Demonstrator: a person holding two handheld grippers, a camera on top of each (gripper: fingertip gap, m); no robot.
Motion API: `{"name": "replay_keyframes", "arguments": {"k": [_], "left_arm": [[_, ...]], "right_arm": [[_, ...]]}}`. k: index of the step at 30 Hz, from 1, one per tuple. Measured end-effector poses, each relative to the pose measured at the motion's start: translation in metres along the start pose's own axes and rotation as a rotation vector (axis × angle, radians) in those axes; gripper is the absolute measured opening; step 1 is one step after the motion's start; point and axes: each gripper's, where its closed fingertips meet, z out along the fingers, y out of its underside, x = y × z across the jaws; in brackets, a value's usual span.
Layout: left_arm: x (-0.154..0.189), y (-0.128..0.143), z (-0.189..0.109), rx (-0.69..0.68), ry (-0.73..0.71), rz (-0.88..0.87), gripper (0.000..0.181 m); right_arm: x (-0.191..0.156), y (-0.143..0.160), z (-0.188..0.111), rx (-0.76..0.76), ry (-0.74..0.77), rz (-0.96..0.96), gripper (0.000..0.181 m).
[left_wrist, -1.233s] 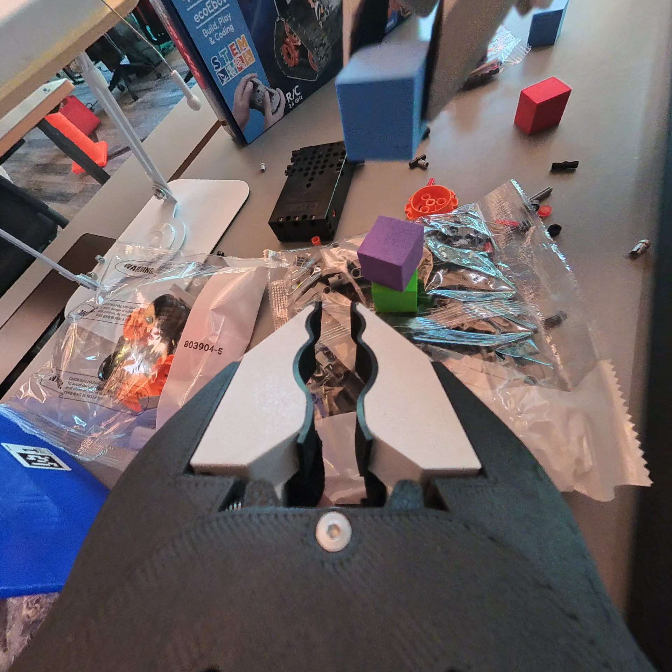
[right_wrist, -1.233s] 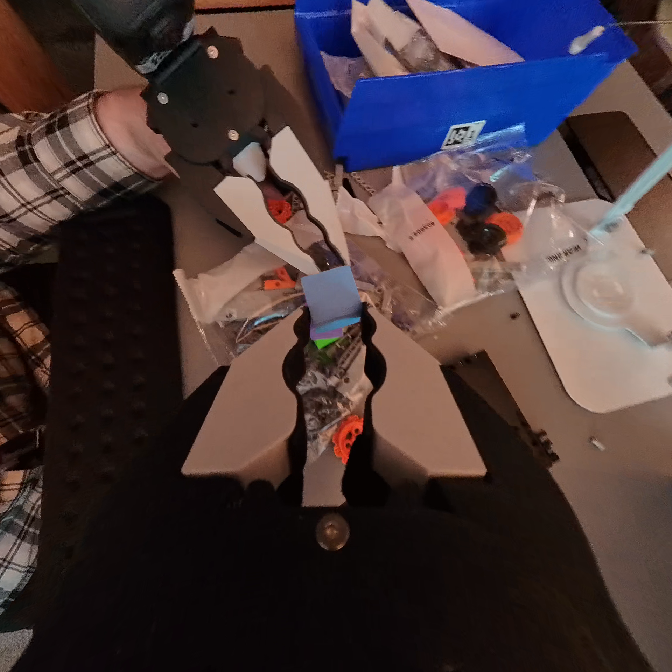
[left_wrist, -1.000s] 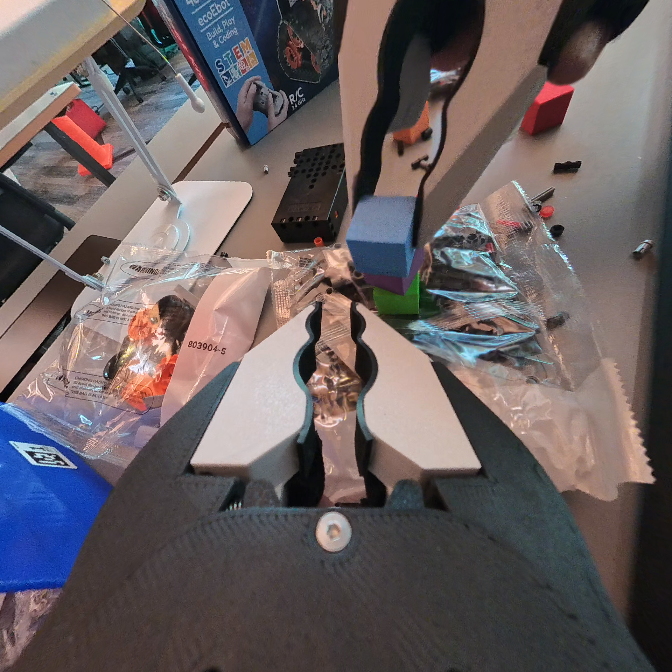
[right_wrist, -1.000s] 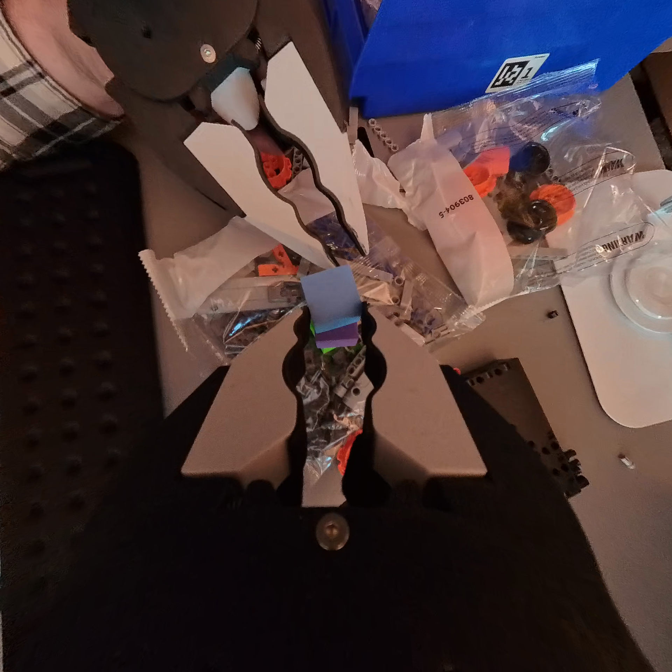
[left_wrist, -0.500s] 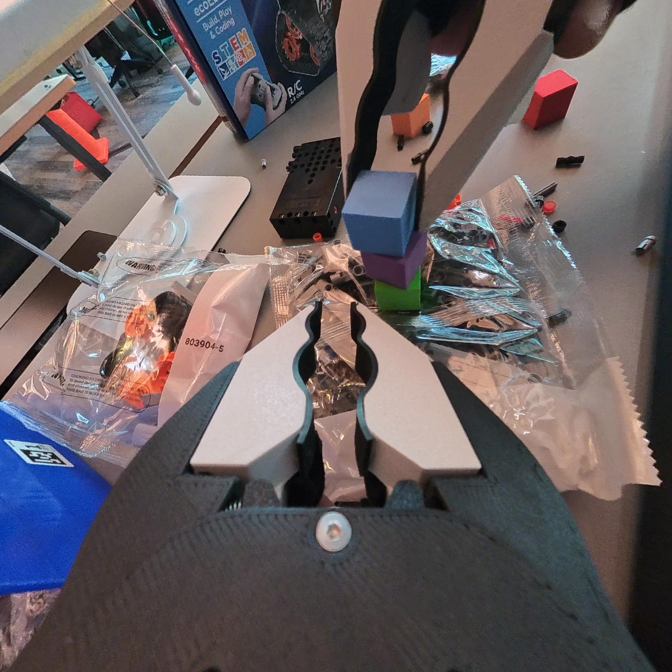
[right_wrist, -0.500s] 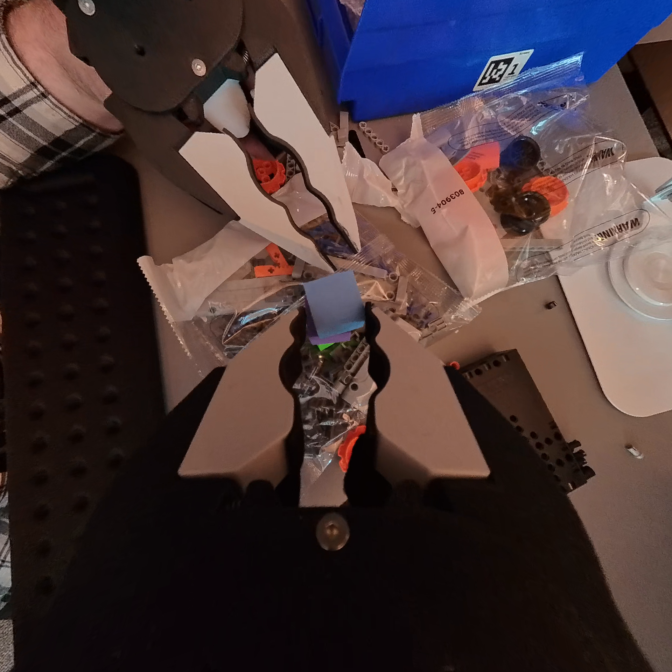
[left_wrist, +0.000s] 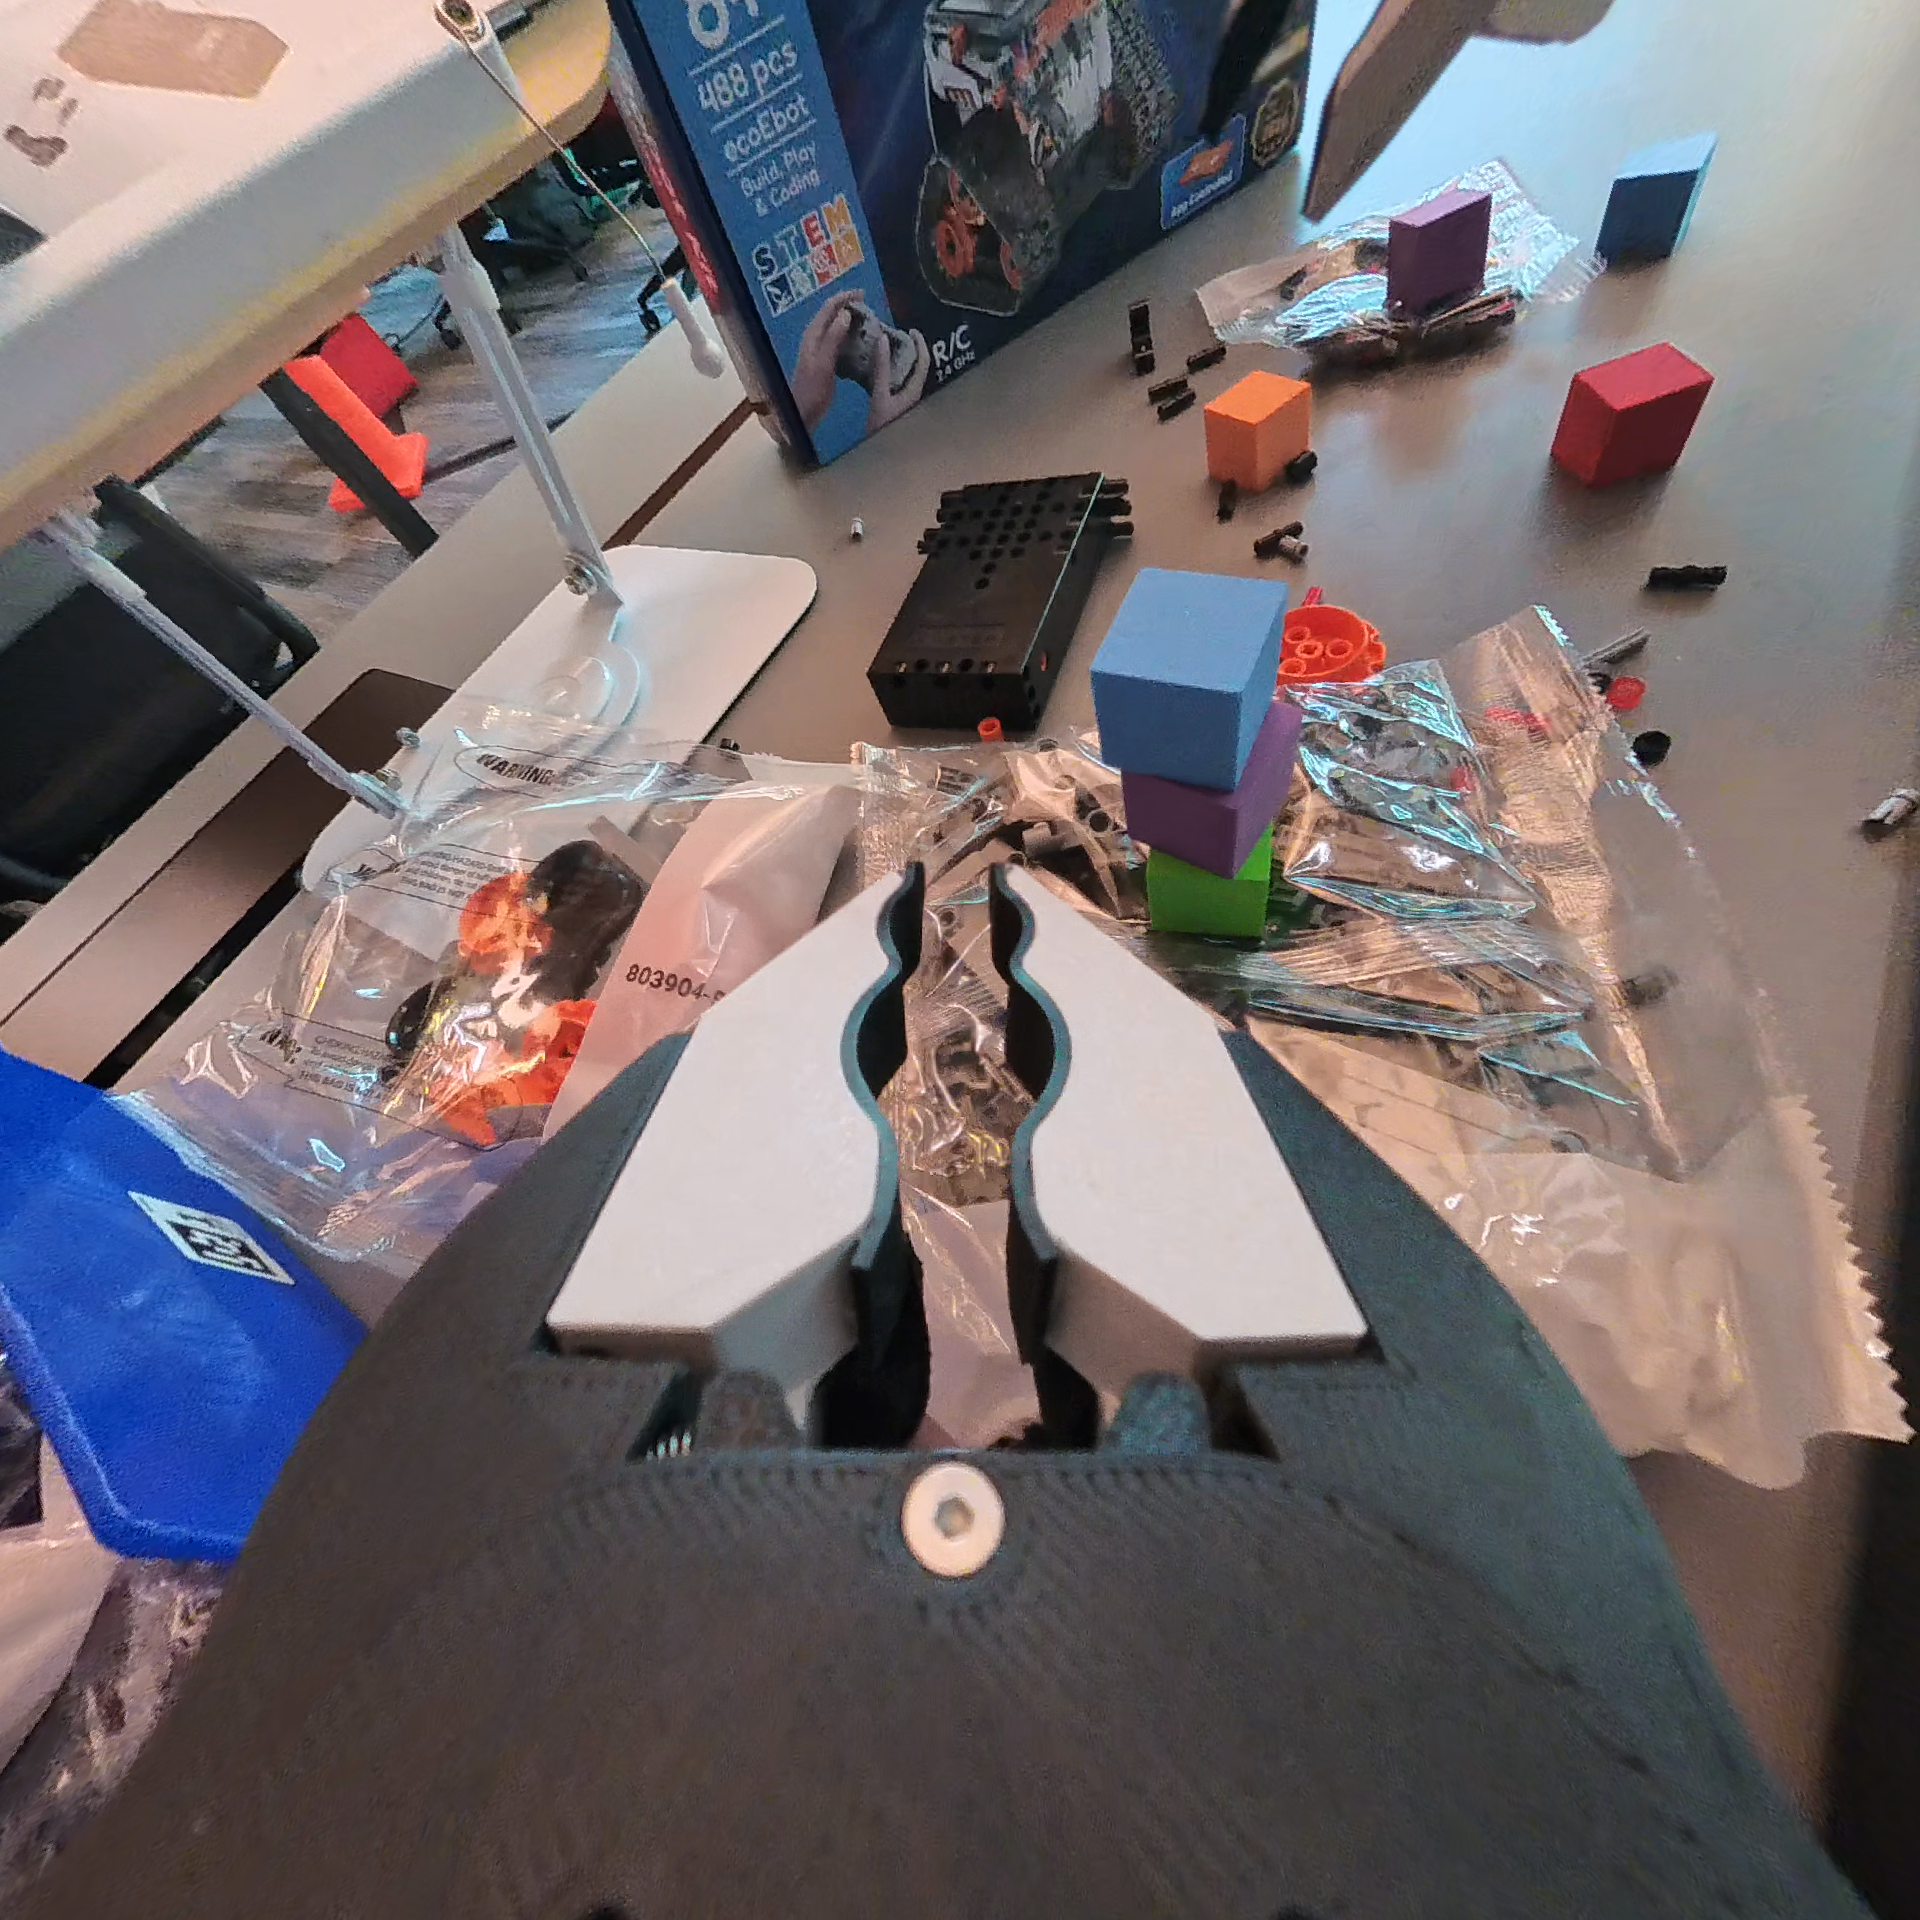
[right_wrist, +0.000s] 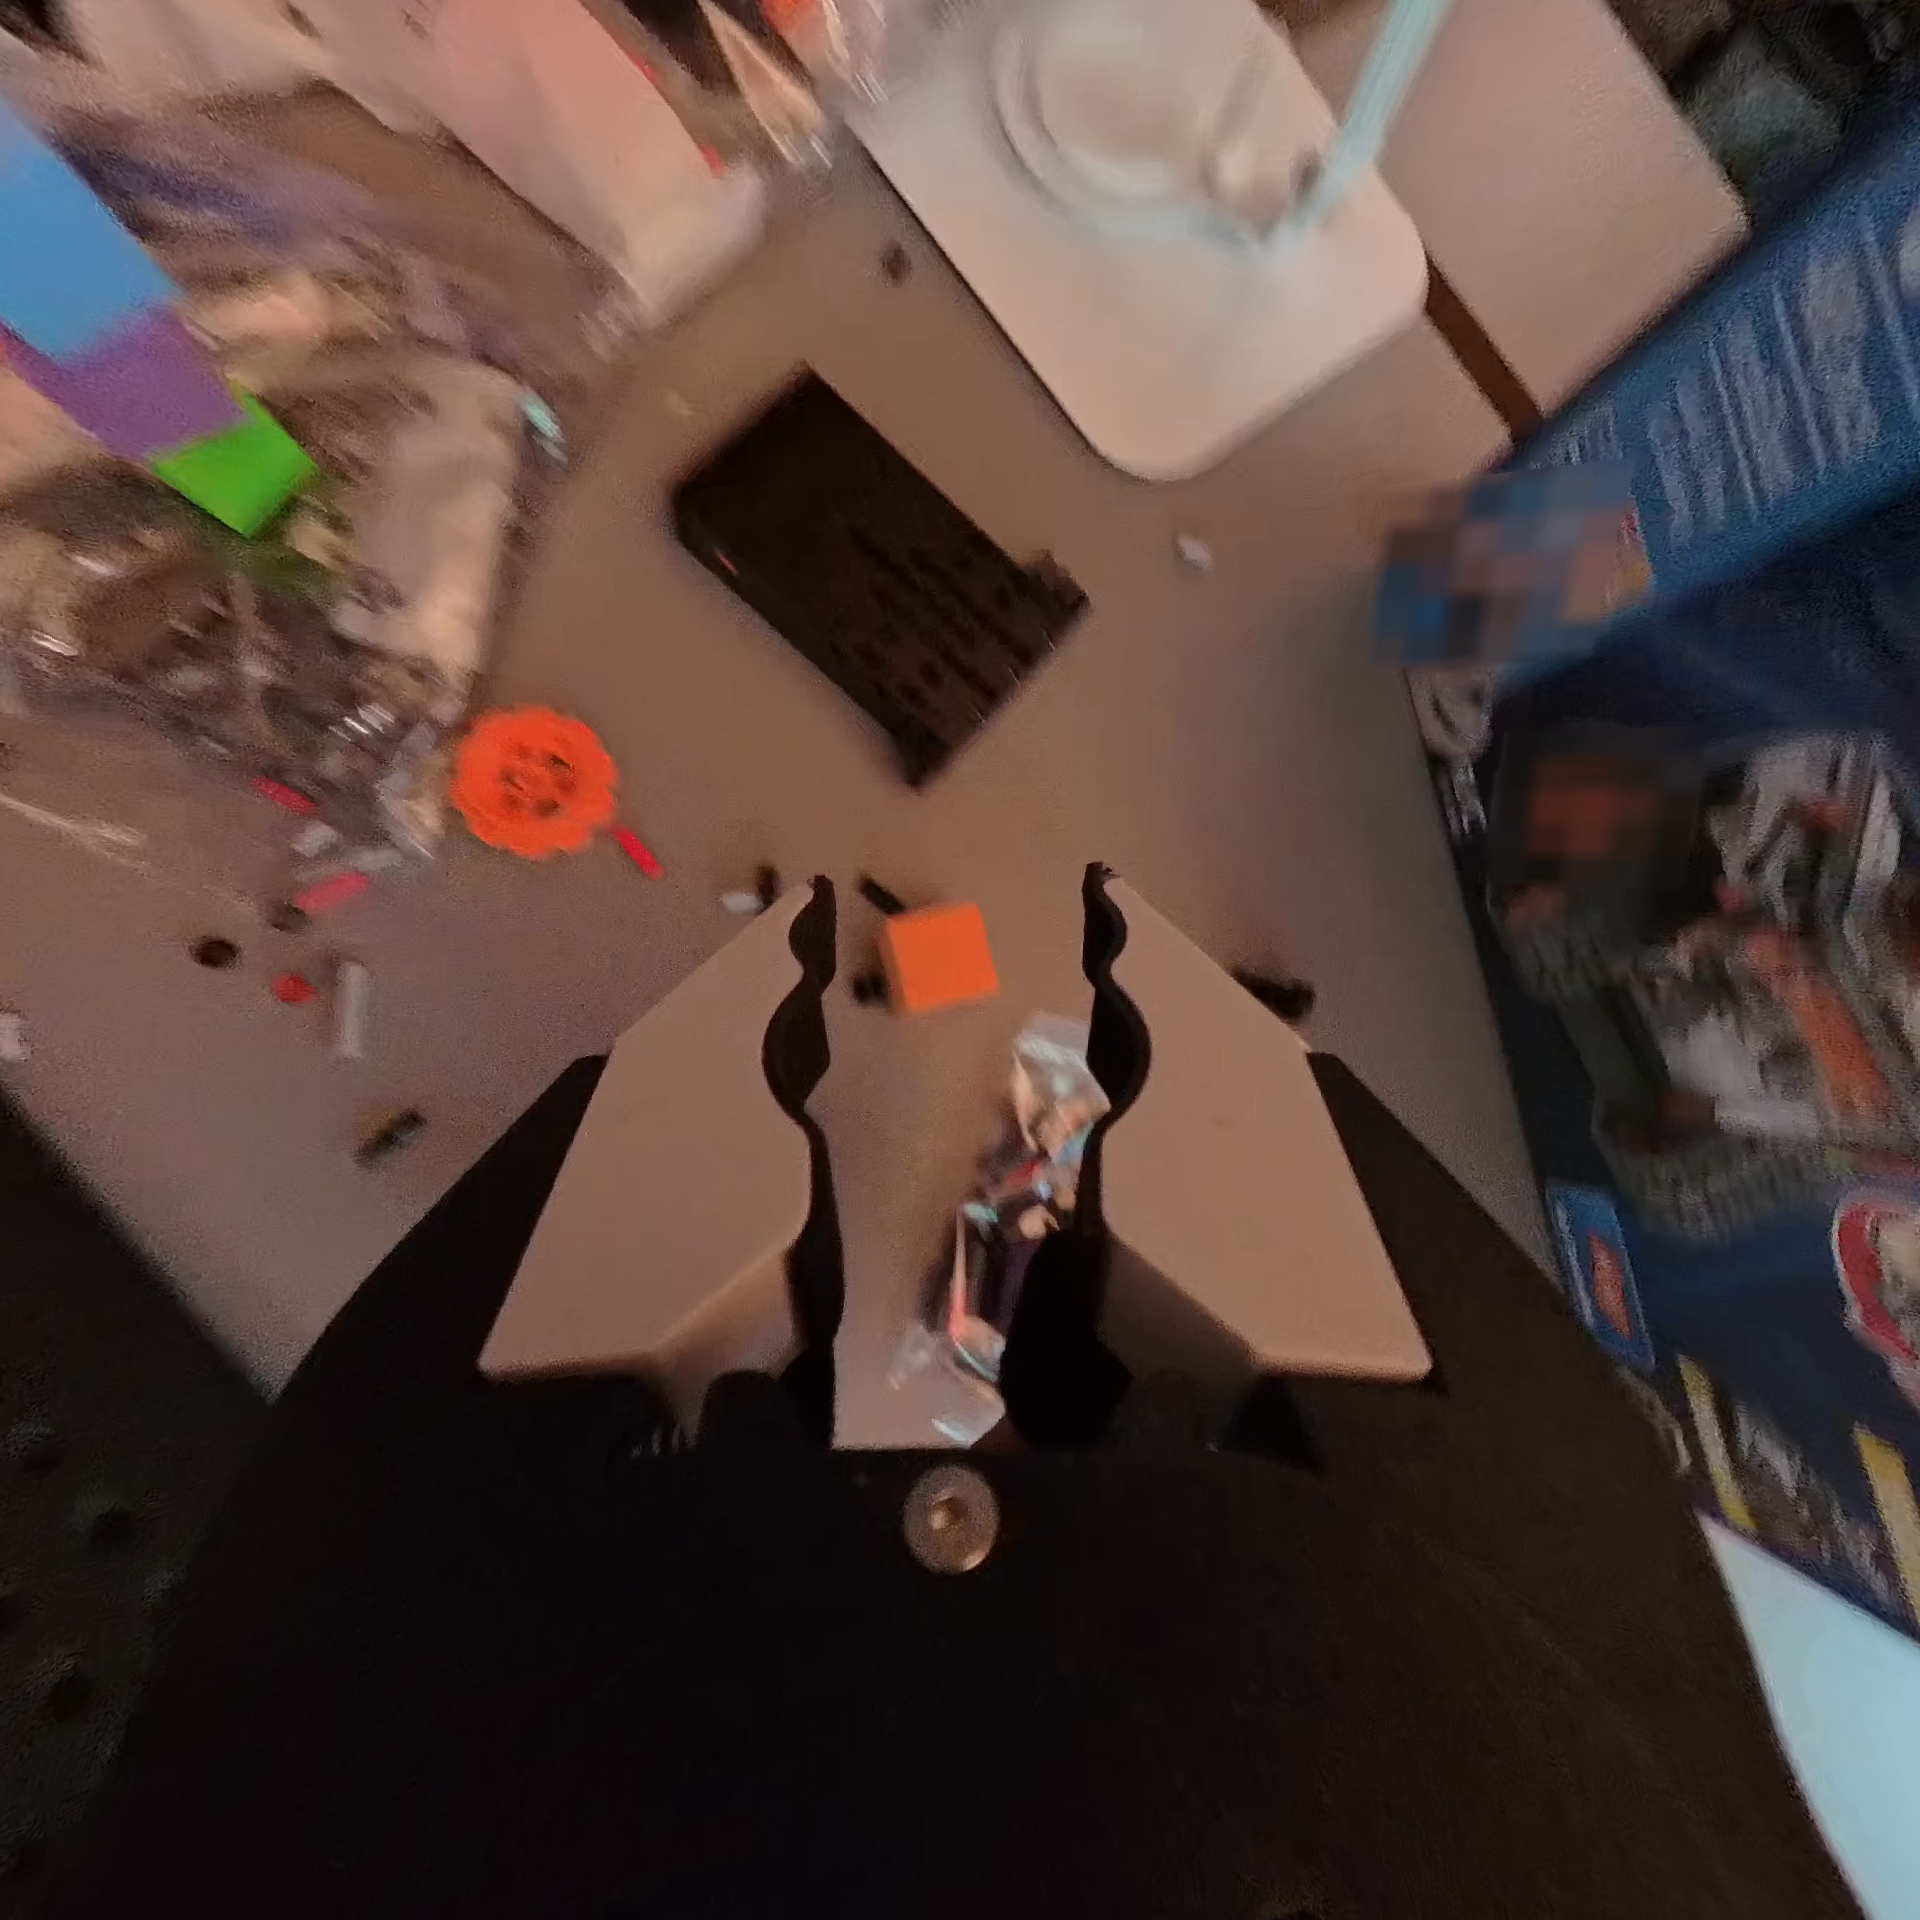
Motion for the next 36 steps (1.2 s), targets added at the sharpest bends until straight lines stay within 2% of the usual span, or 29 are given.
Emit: {"name": "replay_keyframes", "arguments": {"k": [2,7,8,10,13,15,18,23,26,29,36], "left_arm": [[-0.001,0.001,0.001,-0.006,-0.007,0.004,0.011],[-0.004,0.003,0.002,-0.003,-0.018,-0.002,0.01],[-0.004,0.004,0.002,-0.001,-0.019,-0.006,0.01],[-0.004,0.003,0.002,0.009,-0.016,-0.013,0.01],[-0.004,0.001,0.002,0.015,-0.011,-0.019,0.01],[-0.005,0.001,0.002,0.018,-0.014,-0.019,0.01],[-0.008,0.0,0.001,0.021,-0.032,-0.023,0.01],[-0.015,-0.001,-0.001,0.033,-0.064,-0.036,0.01],[-0.019,-0.001,-0.002,0.039,-0.084,-0.037,0.009],[-0.024,0.0,-0.003,0.038,-0.103,-0.039,0.01],[-0.027,-0.003,-0.006,0.054,-0.12,-0.047,0.009]], "right_arm": [[0.01,0.023,0.003,-0.017,-0.013,0.04,0.047],[-0.005,0.054,0.04,-0.096,-0.106,0.038,0.047],[-0.006,0.058,0.046,-0.11,-0.114,0.043,0.045],[-0.005,0.062,0.053,-0.123,-0.112,0.059,0.027],[-0.002,0.057,0.049,-0.085,-0.123,0.087,0.027],[-0.002,0.045,0.039,-0.036,-0.125,0.091,0.027],[-0.017,0.006,0.016,0.078,-0.164,0.058,0.026],[-0.076,-0.078,-0.015,0.216,-0.251,-0.128,0.027],[-0.114,-0.109,-0.017,0.211,-0.302,-0.234,0.027],[-0.138,-0.119,-0.003,0.145,-0.322,-0.315,0.027],[-0.15,-0.114,0.028,0.046,-0.337,-0.336,0.027]]}}
